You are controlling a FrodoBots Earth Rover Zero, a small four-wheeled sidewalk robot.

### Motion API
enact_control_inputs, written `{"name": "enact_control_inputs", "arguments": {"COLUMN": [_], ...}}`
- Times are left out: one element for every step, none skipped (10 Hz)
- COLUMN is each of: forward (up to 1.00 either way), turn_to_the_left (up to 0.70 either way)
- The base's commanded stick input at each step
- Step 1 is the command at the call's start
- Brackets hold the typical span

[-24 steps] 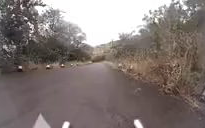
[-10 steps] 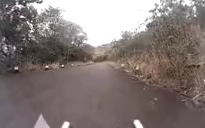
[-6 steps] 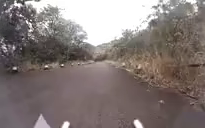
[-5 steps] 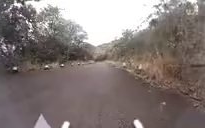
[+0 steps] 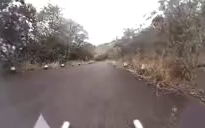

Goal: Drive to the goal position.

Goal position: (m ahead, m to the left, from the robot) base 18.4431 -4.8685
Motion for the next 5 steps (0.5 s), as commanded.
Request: {"name": "enact_control_inputs", "arguments": {"forward": [0.50,0.50,0.50,0.50,0.50], "turn_to_the_left": [-0.50,-0.50,-0.50,-0.17,0.00]}}
